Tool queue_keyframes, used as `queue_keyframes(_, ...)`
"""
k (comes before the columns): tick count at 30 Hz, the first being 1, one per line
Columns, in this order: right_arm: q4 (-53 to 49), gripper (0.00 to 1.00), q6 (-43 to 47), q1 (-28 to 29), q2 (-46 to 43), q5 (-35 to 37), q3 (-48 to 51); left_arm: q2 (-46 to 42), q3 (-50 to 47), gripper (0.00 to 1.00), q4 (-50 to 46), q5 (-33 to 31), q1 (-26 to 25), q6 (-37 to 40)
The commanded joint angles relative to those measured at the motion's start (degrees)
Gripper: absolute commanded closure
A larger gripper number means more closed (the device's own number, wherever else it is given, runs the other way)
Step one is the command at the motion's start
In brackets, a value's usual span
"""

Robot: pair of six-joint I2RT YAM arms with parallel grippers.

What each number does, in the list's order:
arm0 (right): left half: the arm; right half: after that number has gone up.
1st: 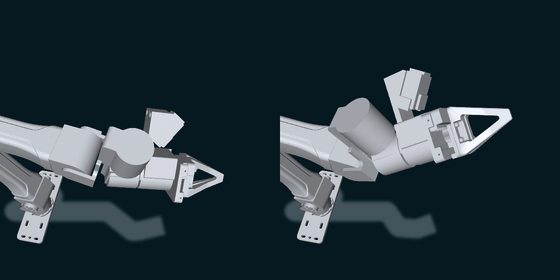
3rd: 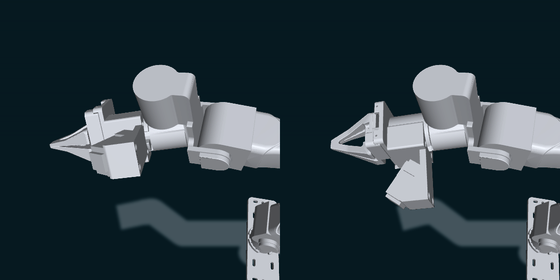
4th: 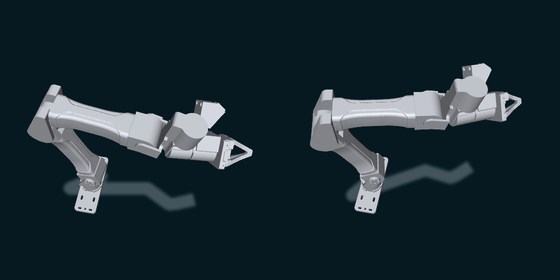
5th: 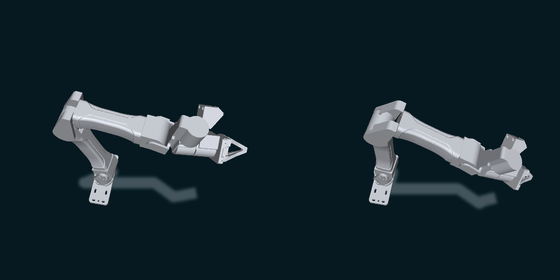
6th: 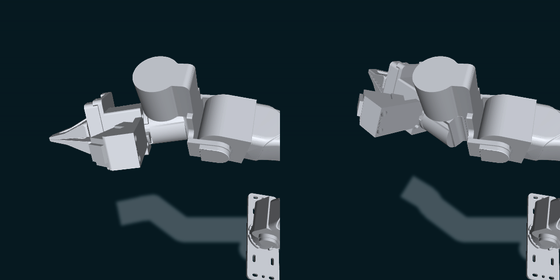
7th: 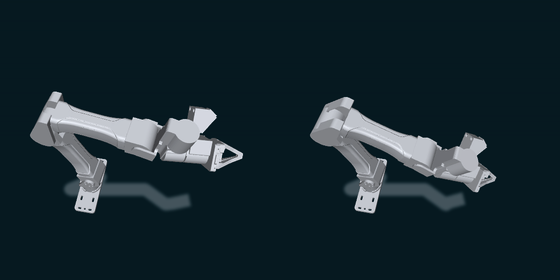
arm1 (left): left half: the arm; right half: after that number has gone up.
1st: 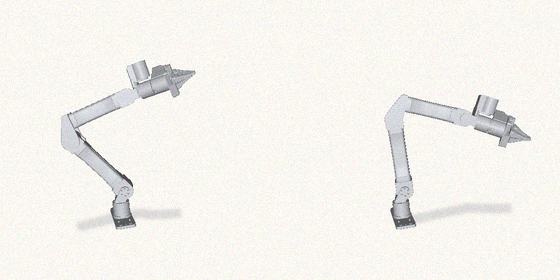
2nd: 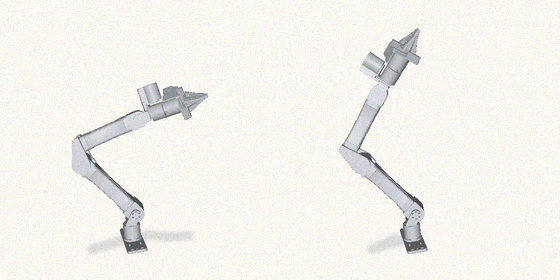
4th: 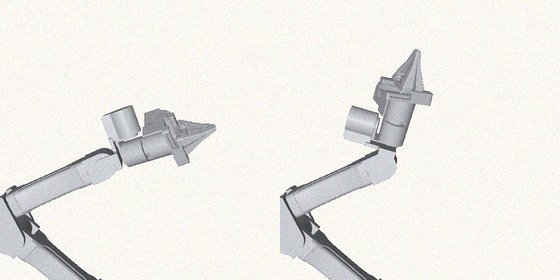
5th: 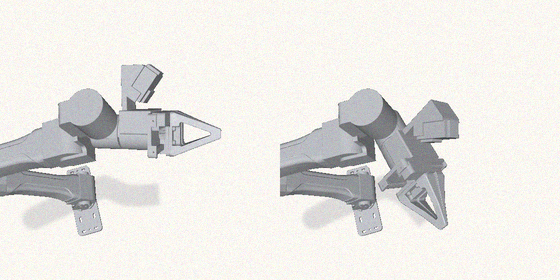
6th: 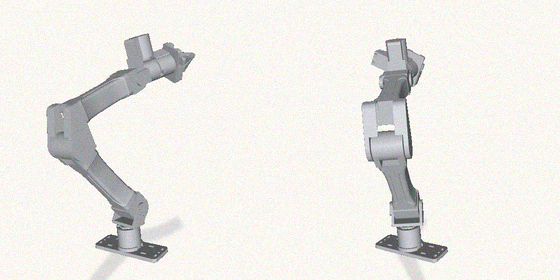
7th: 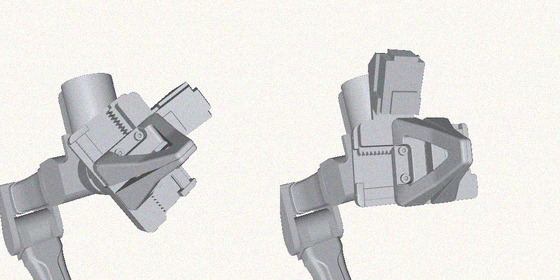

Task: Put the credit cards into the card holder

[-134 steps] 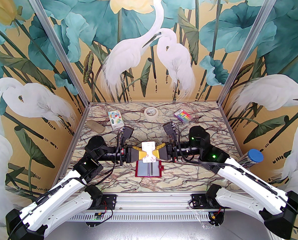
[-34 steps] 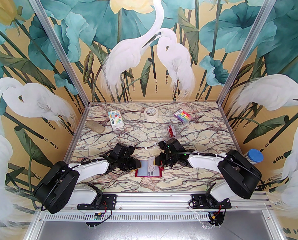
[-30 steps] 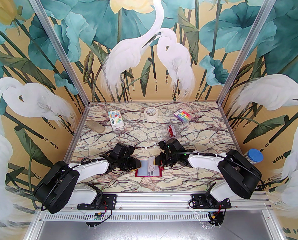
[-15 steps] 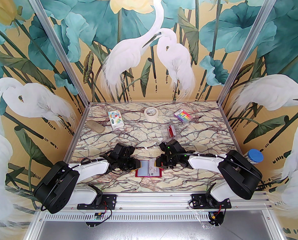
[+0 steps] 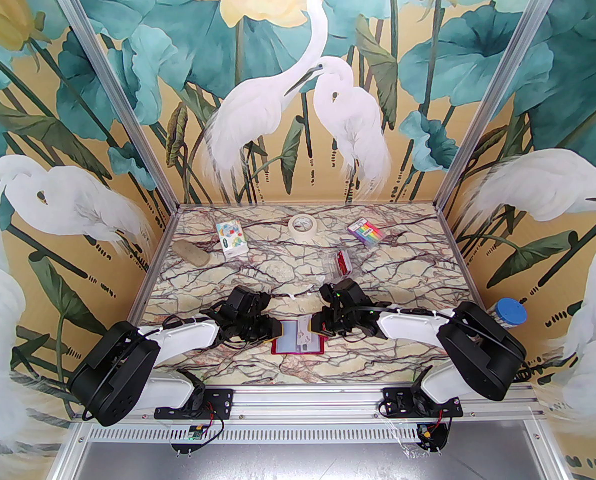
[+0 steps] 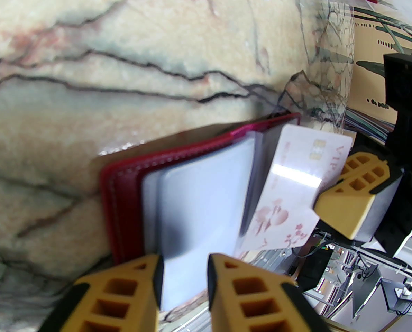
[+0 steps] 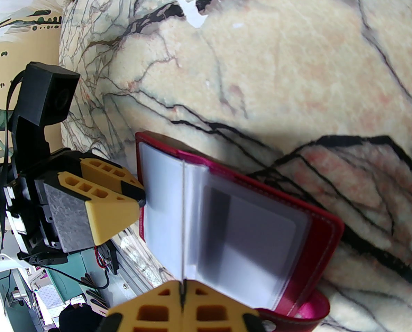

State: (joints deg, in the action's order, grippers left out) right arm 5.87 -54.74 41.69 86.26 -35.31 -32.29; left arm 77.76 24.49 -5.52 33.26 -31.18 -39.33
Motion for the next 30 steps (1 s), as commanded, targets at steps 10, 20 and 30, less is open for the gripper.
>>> queue_keyframes(10, 2.3, 1.0, -1.1, 0.8, 1.9, 0.7, 1.2, 1.4, 0.1, 0.72, -2.5, -2.6, -0.6, 1.3)
queue_keyframes(20, 2.9, 1.0, -1.5, 1.3, 3.0, 0.3, 1.4, 1.7, 0.2, 0.72, -2.5, -2.7, -0.6, 1.3)
queue_keyframes(30, 3.8, 1.0, -1.9, 2.0, 3.8, 0.5, 1.9, 1.8, 0.4, 0.72, -2.8, -3.1, -0.8, 1.4)
